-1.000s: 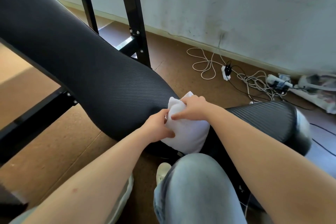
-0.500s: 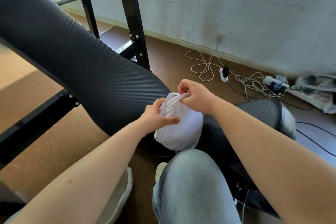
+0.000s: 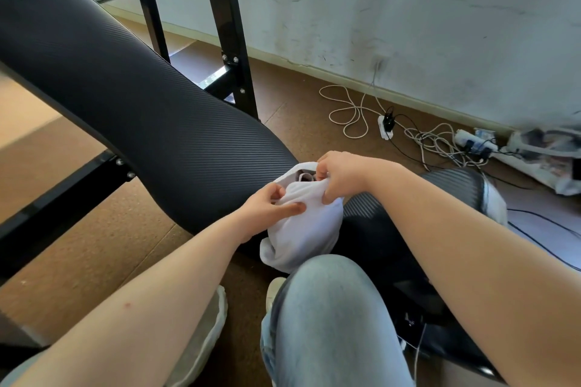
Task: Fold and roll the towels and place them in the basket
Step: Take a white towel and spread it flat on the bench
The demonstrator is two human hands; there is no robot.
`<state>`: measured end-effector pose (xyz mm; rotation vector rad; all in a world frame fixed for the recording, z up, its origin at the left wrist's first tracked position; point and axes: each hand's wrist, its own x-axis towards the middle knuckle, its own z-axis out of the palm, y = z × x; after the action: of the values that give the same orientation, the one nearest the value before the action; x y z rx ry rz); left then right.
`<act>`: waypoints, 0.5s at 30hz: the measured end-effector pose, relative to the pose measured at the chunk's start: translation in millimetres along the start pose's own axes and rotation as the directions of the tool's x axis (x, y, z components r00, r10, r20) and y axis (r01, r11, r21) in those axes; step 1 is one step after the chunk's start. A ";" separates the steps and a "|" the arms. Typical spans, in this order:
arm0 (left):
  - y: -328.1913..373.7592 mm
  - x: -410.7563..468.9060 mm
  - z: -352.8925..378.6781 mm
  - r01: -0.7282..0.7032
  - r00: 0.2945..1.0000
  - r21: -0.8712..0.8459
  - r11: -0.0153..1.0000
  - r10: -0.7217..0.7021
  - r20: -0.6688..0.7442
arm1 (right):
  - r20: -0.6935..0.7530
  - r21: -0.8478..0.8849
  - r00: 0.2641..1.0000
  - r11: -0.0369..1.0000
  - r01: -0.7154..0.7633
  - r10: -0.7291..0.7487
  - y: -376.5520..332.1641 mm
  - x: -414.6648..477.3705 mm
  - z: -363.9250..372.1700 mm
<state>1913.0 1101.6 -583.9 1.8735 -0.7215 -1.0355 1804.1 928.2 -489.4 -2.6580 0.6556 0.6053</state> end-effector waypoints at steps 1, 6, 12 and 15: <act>-0.1 1.2 1.3 -0.005 0.999 0.022 1.000 0.006 -0.041 | 0.036 -0.036 0.999 0.999 -0.012 0.013 0.1 -2.0 -0.5; 15.4 -7.7 5.1 -0.064 0.996 0.083 0.995 0.059 0.060 | -0.100 -0.189 0.985 0.969 -0.157 0.140 9.9 -1.9 1.6; 4.5 -7.7 -0.2 -0.091 0.985 0.113 0.989 0.106 -0.137 | -0.305 -0.107 0.942 0.978 -0.180 0.140 17.9 -6.5 -4.2; 2.7 -10.0 -3.7 -0.066 0.899 0.218 0.974 0.153 -0.410 | -0.331 0.193 0.936 0.962 0.191 -0.120 7.6 -7.5 -3.5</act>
<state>1911.1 1109.7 -576.6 2.1083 -0.6770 -0.4652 1795.4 923.0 -484.5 -2.5804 0.5496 0.0520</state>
